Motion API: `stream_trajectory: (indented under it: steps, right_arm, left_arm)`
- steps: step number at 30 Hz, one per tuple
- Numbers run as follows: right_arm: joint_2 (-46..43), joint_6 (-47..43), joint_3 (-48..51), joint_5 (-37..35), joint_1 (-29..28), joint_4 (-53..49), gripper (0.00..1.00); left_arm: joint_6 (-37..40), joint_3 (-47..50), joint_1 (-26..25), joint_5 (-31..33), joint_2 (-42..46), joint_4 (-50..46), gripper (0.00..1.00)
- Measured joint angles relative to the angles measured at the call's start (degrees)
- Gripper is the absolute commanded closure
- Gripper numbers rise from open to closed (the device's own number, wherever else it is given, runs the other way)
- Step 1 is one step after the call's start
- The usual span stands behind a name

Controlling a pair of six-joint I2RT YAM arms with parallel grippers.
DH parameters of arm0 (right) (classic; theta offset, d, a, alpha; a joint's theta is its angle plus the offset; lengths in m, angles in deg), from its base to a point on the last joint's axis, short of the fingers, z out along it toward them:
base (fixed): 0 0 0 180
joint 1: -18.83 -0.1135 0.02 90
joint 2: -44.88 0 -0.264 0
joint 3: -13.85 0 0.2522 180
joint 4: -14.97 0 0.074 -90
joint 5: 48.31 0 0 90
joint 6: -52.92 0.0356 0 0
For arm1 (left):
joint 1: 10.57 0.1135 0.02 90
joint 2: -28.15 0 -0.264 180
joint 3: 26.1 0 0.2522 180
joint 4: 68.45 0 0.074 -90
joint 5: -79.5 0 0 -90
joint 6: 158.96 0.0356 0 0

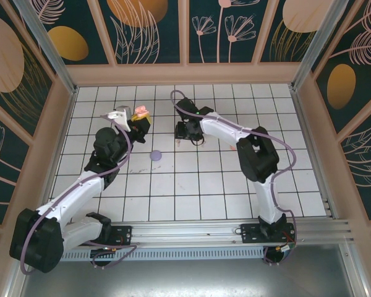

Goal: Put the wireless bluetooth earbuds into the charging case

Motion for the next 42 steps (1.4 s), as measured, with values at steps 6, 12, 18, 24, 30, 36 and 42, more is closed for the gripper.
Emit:
stream_trajectory:
  steps: [6,12,18,24,30,36,42]
  right_arm:
    - [6.25,0.63,-7.32,-2.36,-1.57,-4.42,0.52]
    - [9.86,0.68,-11.76,-3.61,-2.82,-7.23,0.54]
    - [11.1,0.83,-12.96,-3.67,-3.15,-8.39,0.57]
    - [12.66,0.87,-14.1,-3.69,-3.39,-8.96,0.58]
    - [14.21,0.9,-16.04,-3.91,-3.91,-9.57,0.6]
    - [14.73,0.9,-16.59,-4.52,-3.91,-9.64,0.61]
    - [14.78,0.9,-16.65,-4.74,-3.91,-9.9,0.64]
  left_arm:
    - [-0.02,0.81,0.31,0.76,0.9,0.37,1.0]
    - [-0.02,1.03,0.5,0.79,1.62,0.59,1.0]
    - [-0.02,1.44,0.5,0.76,2.12,0.81,1.0]
    - [-0.04,1.77,0.61,0.76,2.54,1.03,1.0]
    - [-0.02,1.99,0.81,0.76,2.64,1.09,1.0]
    - [-0.02,2.12,0.81,0.76,2.93,1.2,1.0]
    - [-0.04,2.38,0.81,0.74,2.97,1.31,1.0]
